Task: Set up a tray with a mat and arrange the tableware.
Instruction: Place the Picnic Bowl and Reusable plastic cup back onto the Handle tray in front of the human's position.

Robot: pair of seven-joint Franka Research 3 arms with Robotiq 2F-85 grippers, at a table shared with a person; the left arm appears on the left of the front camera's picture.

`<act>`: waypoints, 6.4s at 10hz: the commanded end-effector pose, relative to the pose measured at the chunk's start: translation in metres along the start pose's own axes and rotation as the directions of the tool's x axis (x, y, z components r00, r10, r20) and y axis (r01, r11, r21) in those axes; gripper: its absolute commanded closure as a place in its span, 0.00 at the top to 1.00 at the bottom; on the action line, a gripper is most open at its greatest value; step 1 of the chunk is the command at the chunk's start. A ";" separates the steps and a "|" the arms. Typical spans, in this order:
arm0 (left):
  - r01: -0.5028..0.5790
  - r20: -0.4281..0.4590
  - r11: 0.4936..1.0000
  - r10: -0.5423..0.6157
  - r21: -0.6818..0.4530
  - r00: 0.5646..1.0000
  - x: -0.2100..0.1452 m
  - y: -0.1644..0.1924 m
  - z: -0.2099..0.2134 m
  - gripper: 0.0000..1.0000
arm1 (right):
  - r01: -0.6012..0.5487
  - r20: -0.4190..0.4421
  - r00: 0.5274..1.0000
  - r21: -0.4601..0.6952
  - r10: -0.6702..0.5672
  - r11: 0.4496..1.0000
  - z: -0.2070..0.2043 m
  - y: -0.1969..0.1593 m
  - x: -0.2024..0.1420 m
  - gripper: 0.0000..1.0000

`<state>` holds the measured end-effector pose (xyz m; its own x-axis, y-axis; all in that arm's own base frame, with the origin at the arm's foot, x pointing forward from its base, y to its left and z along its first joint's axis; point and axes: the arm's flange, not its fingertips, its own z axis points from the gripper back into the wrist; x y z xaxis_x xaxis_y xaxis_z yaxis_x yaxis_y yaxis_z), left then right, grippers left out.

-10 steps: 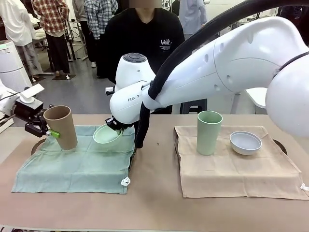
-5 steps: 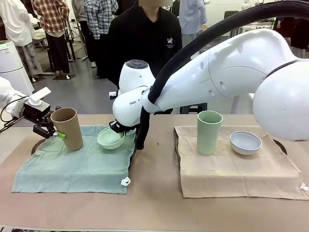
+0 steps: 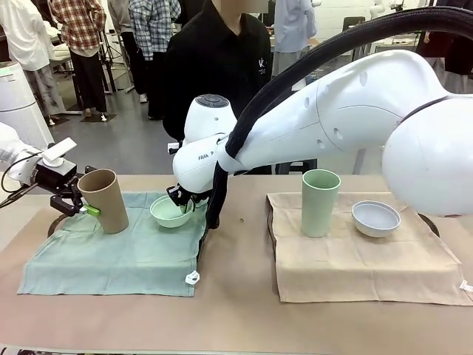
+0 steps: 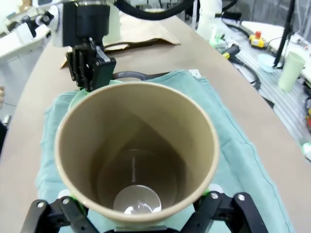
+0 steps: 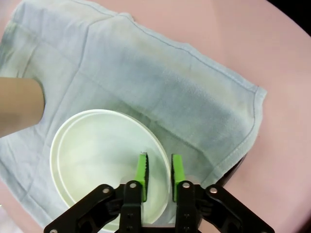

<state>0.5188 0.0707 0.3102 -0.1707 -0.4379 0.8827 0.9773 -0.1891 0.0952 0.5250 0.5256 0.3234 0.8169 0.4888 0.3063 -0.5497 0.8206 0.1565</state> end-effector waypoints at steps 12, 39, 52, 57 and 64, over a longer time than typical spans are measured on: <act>-0.316 -0.116 0.948 0.316 0.017 0.942 -0.019 0.001 0.052 1.00 | 0.031 0.131 0.991 -0.059 -0.023 0.998 0.118 0.024 -0.035 1.00; -0.531 -0.333 0.451 0.891 0.717 0.307 0.267 -0.129 -0.038 1.00 | 0.357 0.006 0.924 -0.372 -0.383 0.856 0.294 0.030 -0.157 1.00; -0.979 0.195 0.204 0.961 -0.009 0.198 0.229 -0.135 0.065 1.00 | 0.259 -0.072 0.915 0.860 -0.398 0.440 0.377 -0.231 -0.337 1.00; -0.923 0.138 0.046 0.990 -0.382 -0.008 0.188 -0.133 0.094 1.00 | 0.173 -0.039 0.898 0.947 -0.438 0.270 0.383 -0.242 -0.345 1.00; -0.940 0.125 0.078 0.991 -0.333 0.039 0.185 -0.148 0.082 1.00 | 0.173 -0.034 0.878 0.953 -0.478 0.251 0.388 -0.257 -0.373 1.00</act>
<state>0.3571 0.0903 0.5010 0.9760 -0.1251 0.1784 0.1922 0.1093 -0.9752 0.2937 0.0179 0.5293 0.9883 0.0536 0.1426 -0.1439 0.0203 0.9894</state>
